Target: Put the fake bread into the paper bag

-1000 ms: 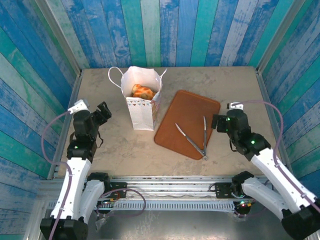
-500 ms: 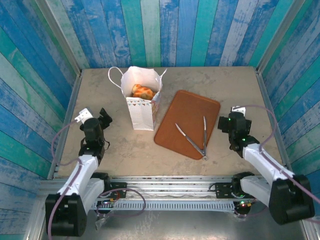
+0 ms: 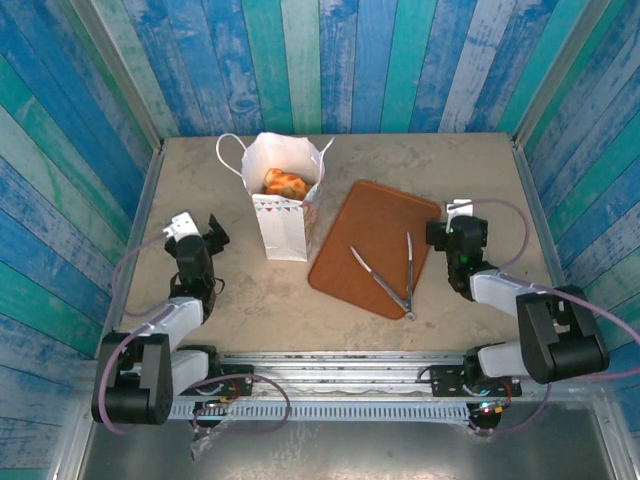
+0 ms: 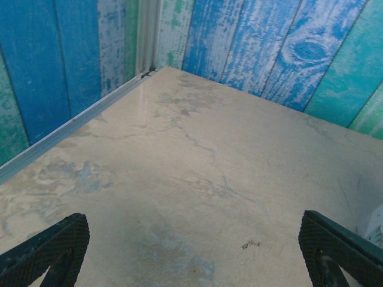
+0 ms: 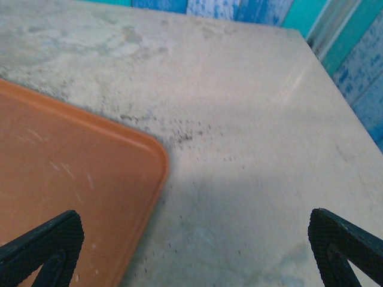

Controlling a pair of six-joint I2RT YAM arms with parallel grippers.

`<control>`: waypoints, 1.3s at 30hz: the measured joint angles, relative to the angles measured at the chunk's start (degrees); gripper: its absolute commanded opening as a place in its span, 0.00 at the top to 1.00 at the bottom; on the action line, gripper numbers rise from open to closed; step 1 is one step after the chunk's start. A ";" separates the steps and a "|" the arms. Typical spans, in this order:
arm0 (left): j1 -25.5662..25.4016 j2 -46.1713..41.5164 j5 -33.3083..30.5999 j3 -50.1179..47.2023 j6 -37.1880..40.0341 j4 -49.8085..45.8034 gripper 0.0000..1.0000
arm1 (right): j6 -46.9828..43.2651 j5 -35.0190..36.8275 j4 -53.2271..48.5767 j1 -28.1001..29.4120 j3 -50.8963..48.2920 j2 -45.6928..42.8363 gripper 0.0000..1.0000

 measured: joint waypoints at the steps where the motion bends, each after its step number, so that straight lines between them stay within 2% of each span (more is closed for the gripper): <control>1: 0.00 0.83 0.63 -0.31 0.87 1.55 0.06 | -0.72 -0.55 2.45 0.00 -0.37 0.61 0.00; 4: 0.00 3.02 2.75 -0.59 3.50 5.49 0.06 | -2.36 -2.21 10.19 -0.15 -2.51 3.50 0.00; 10: 0.00 8.83 6.14 -1.25 8.09 14.93 0.06 | -2.80 -5.95 17.03 -2.84 -4.61 8.35 0.00; 16: 0.00 19.04 10.05 -2.58 11.39 25.27 0.06 | -1.77 -9.46 14.51 -5.51 -1.42 8.96 0.00; 26: 0.44 19.65 13.51 0.57 12.31 24.68 0.06 | -1.22 -10.82 14.14 -5.99 -1.11 8.96 0.00; 35: 0.63 19.65 17.62 -4.31 13.90 29.77 0.06 | -1.22 -10.97 13.84 -5.99 -1.11 8.96 0.00; 39: 0.74 19.67 17.18 -1.70 13.66 26.97 0.06 | -1.22 -10.97 13.81 -5.99 -1.11 8.96 0.00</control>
